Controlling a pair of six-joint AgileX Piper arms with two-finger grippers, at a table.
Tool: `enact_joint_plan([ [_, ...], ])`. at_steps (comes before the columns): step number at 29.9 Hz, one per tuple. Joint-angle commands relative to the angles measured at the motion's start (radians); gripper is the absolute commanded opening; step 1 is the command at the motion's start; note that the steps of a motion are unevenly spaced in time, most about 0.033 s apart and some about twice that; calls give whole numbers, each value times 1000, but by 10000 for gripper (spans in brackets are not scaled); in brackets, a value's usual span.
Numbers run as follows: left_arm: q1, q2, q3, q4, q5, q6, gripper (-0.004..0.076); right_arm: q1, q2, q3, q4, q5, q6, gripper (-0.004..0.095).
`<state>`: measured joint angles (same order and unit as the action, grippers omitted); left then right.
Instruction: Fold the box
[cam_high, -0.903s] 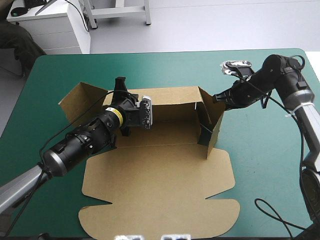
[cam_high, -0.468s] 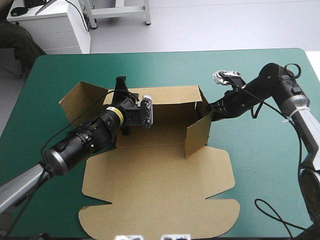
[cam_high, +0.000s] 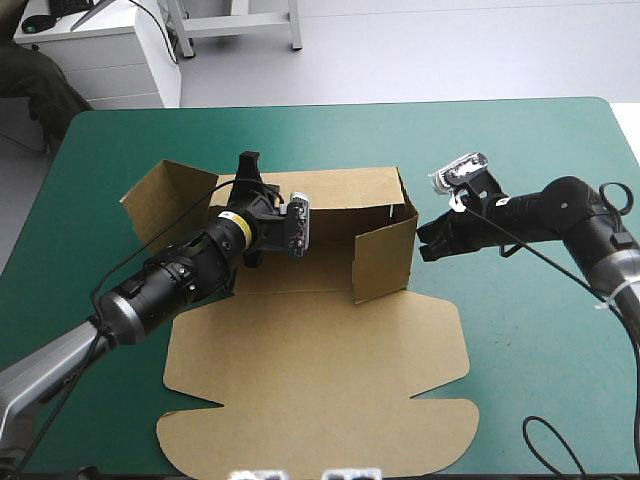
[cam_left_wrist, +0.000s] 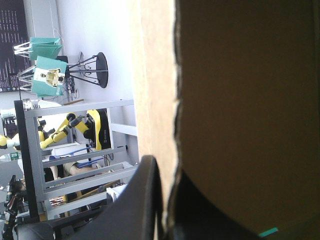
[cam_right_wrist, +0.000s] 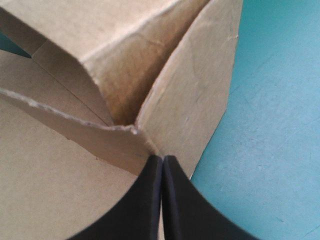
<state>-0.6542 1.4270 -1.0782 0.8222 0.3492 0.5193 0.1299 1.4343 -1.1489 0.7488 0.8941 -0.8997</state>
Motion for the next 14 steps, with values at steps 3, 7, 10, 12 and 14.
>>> enact_joint_plan([
  [3,-5,-8,-15,-32,20,-12,-8,-3,-22,60,72,-35,-135,55],
  [7,-5,-8,-15,-32,28,-2,-8,-3,-22,75,82,-37,-192,354],
  [10,-5,-8,-15,-32,28,19,-8,-3,-19,79,160,-68,-263,651],
  [12,-5,-8,-15,-32,28,21,-8,-1,-14,81,240,-84,-304,736],
  [14,-5,-8,-15,-32,32,21,-8,15,-4,81,284,-88,-359,771],
])
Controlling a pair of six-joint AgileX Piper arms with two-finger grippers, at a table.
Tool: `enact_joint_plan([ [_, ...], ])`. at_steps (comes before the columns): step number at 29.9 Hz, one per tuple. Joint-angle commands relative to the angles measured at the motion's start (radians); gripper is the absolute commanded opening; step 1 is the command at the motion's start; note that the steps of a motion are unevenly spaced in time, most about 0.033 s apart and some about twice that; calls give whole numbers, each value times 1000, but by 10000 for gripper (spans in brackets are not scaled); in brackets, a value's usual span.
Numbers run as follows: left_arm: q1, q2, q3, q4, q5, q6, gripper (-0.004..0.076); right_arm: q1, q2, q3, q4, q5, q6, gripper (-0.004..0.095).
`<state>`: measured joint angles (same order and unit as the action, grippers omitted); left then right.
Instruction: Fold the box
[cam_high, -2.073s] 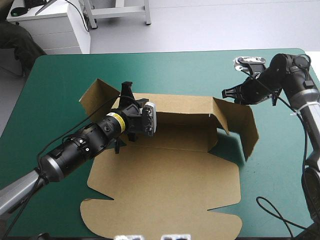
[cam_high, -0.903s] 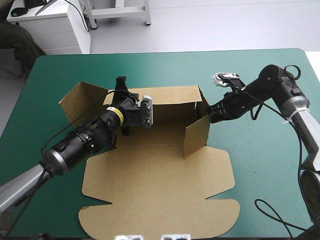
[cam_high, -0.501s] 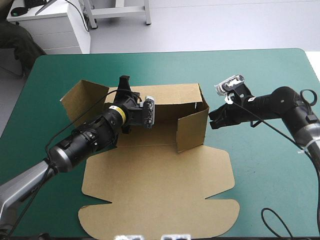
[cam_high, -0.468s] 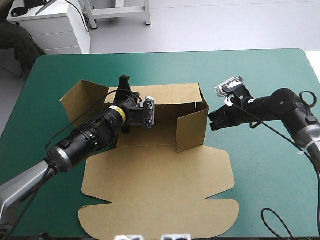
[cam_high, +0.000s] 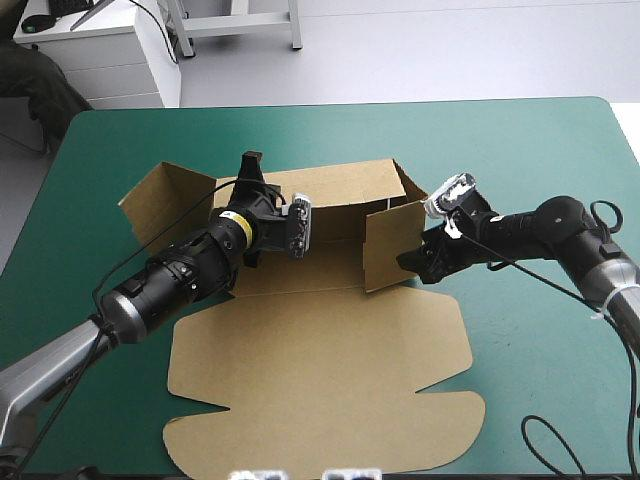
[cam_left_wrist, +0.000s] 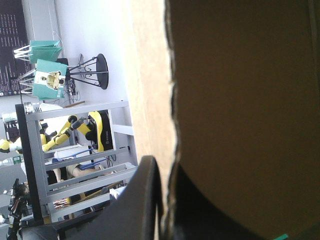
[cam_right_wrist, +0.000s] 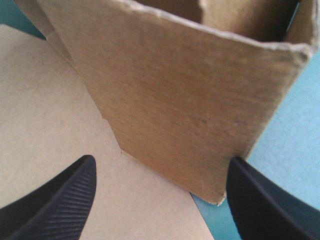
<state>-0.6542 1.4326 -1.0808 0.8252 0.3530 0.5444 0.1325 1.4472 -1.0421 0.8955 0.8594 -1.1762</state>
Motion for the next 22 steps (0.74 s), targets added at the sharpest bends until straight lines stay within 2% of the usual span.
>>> enact_joint_plan([
  [1,-5,-14,-13,-35,29,-4,-8,27,-13,-26,142,-57,-94,770],
  [8,-16,-14,-13,-35,42,-4,-7,130,4,-26,56,-141,-85,769],
  [16,-41,-14,-13,-39,58,-4,-8,139,4,-26,10,-301,-24,767],
  [19,-41,-14,-13,-41,60,-6,-8,143,4,-26,-21,-356,-1,718],
  [22,-41,-14,-13,-39,56,-6,-8,144,6,-25,-48,-344,2,628],
])
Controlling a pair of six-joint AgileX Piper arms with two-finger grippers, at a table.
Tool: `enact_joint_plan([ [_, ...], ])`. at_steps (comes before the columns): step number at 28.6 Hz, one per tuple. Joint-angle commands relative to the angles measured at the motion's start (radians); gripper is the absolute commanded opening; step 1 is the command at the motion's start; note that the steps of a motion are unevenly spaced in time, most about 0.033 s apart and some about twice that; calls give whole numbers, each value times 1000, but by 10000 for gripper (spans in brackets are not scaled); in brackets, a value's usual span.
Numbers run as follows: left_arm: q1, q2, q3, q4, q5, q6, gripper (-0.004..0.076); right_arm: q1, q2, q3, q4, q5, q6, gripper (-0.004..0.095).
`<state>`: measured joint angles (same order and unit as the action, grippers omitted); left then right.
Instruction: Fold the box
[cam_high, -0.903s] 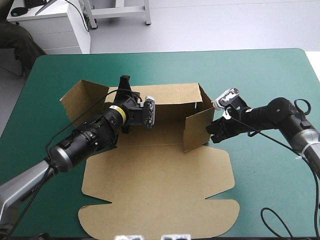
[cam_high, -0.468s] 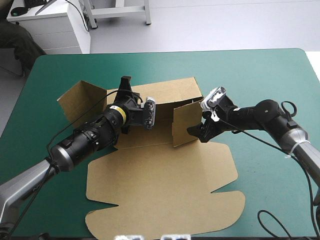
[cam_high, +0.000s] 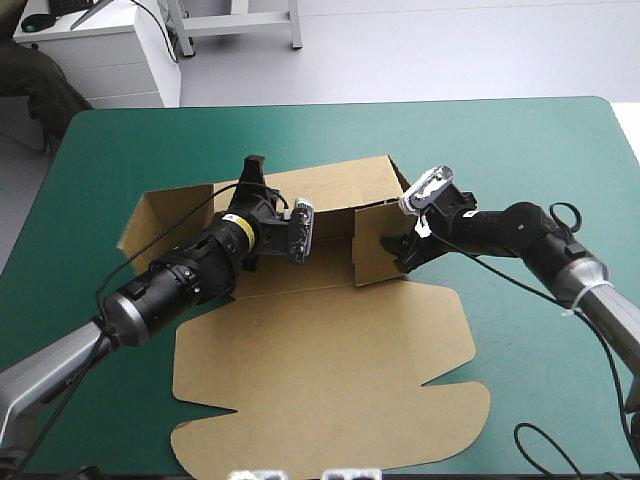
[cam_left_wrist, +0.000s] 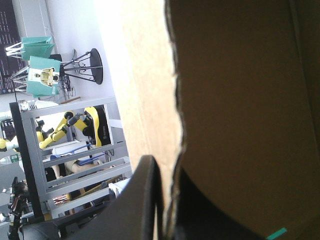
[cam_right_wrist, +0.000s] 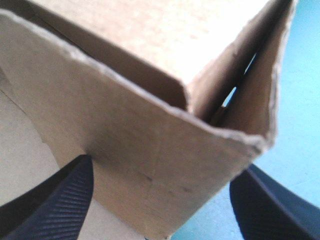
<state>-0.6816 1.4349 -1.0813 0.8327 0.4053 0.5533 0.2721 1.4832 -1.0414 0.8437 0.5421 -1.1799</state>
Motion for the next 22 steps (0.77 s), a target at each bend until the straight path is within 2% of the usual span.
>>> enact_joint_plan([
  [1,-14,-16,-12,-45,-3,-15,-8,6,-30,-25,4,-12,5,606],
  [5,-14,-16,-12,-45,-33,-17,-8,20,-11,-25,-3,18,5,548],
  [13,-14,-18,-12,-45,-61,-25,-8,54,49,-25,-31,4,7,515],
  [15,-14,-18,-12,-42,-61,-25,-8,54,56,-25,-31,1,13,436],
  [20,-14,-37,-12,-41,-87,-27,-8,54,58,-25,-64,7,13,104],
  [21,-14,-51,-12,-41,-96,-28,-8,54,58,-25,-93,16,13,12],
  [22,-14,-57,-12,-41,-95,-28,-8,54,58,-25,-98,23,13,-20],
])
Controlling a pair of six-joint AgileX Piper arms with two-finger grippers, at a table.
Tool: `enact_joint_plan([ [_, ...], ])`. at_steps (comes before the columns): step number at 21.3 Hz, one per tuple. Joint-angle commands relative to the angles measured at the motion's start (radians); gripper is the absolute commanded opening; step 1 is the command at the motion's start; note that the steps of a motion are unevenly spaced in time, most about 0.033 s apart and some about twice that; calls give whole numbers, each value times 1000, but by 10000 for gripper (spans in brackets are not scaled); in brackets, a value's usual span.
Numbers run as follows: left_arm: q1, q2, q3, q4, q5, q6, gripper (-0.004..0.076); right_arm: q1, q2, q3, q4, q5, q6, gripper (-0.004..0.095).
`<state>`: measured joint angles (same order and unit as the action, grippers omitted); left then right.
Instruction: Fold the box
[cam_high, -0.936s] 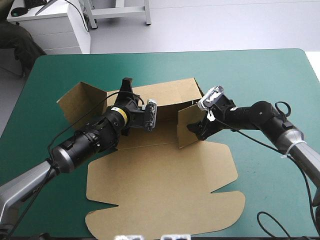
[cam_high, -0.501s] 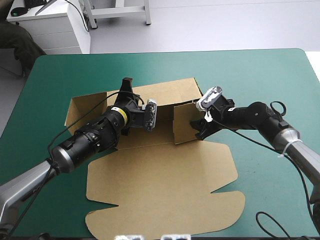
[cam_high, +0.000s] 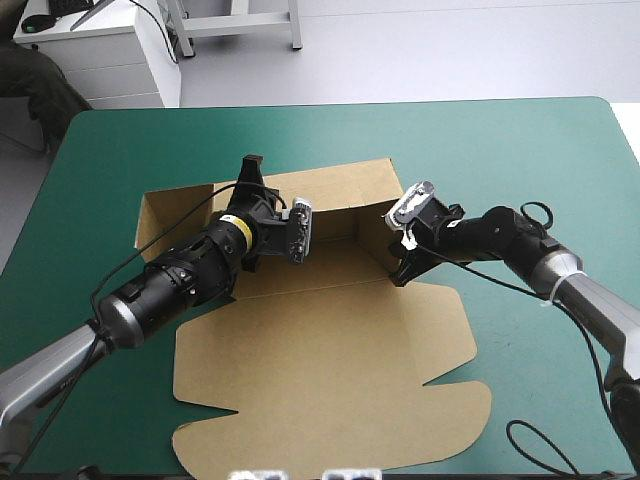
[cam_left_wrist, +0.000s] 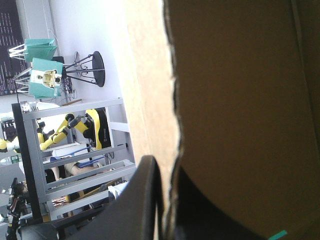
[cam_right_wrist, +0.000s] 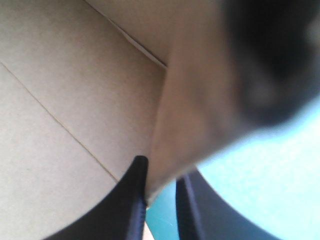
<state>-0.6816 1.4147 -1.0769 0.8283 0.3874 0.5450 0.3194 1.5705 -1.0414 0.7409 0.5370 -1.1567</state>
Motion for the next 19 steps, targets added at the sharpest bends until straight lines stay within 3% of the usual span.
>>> enact_joint_plan([
  [1,-14,-46,-17,-37,-76,-19,-8,6,-29,-25,5,30,-10,-18],
  [11,-14,-52,-17,-37,-50,-36,-7,6,-29,-25,34,74,-3,-19],
  [13,-14,-63,-17,-37,-37,-36,8,6,-29,-25,34,55,88,-19],
  [17,-14,-98,-17,-97,-32,-41,204,6,-29,-25,34,44,122,-18],
  [19,-14,-127,-17,-130,-32,-41,373,6,-29,-25,34,39,130,-18],
])
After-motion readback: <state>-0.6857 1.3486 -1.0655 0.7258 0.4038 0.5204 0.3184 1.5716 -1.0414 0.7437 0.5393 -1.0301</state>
